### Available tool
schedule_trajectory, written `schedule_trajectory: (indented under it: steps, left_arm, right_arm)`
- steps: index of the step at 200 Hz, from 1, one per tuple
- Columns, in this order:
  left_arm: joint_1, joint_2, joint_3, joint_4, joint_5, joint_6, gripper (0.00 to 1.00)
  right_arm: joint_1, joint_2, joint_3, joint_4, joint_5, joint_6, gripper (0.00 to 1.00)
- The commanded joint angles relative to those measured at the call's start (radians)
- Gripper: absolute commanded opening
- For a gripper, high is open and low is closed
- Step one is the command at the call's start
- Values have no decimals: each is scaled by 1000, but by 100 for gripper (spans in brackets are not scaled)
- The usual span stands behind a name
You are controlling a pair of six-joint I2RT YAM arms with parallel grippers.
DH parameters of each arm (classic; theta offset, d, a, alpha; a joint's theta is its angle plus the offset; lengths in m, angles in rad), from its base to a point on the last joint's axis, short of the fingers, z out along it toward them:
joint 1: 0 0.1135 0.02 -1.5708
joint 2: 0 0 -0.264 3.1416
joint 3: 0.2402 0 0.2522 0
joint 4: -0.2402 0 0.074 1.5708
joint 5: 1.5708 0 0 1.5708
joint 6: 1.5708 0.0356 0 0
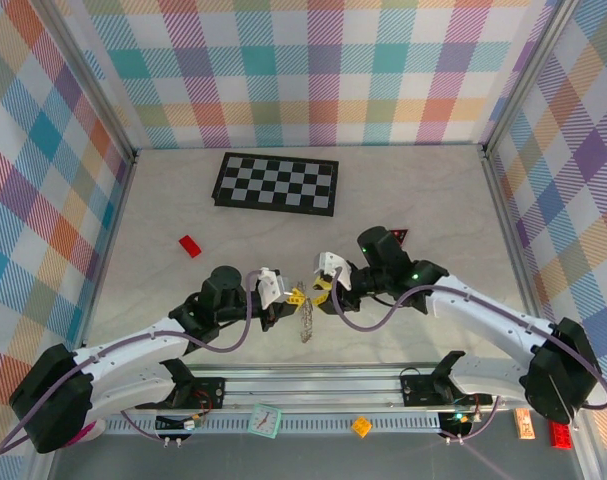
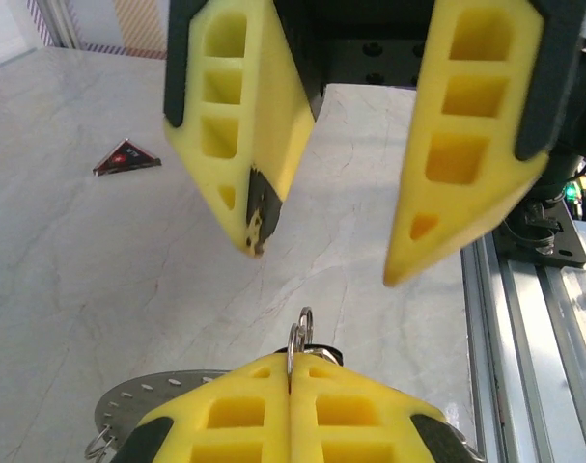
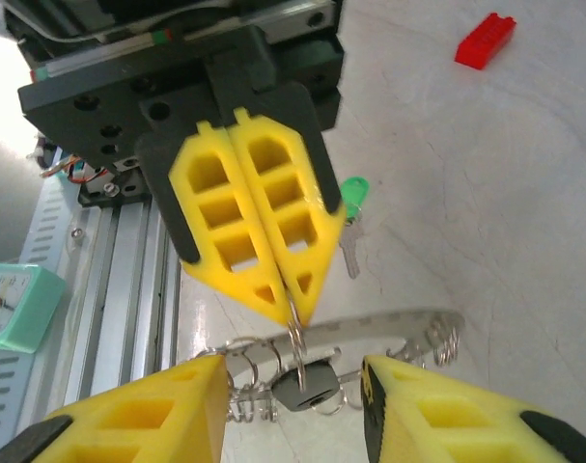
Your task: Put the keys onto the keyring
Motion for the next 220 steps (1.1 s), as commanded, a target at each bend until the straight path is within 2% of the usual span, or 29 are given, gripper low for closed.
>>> schedule_trajectory:
  steps: [1, 34, 101, 158, 192, 220]
  left_arm:
    - [2, -12, -17, 104, -1, -12, 0]
    - [3, -20, -27, 114, 2, -3, 0]
    - [1, -14, -27, 120, 16, 2, 0]
    - [1, -10, -25, 124, 25, 1, 0]
    - [-1, -11, -24, 125, 23, 0, 0]
    - [-1, -13, -25, 125, 21, 0, 0]
  right_arm:
    - [-24, -59, -74, 86, -39, 115, 40]
    - [-31, -121, -144, 142, -21, 129, 40]
    - [-28, -29, -85, 168, -112, 125, 39]
    - [-20, 12, -75, 236, -79, 135, 37]
    - [-16, 38, -56, 230, -118, 127, 28]
    - [-16, 41, -55, 216, -118, 117, 18]
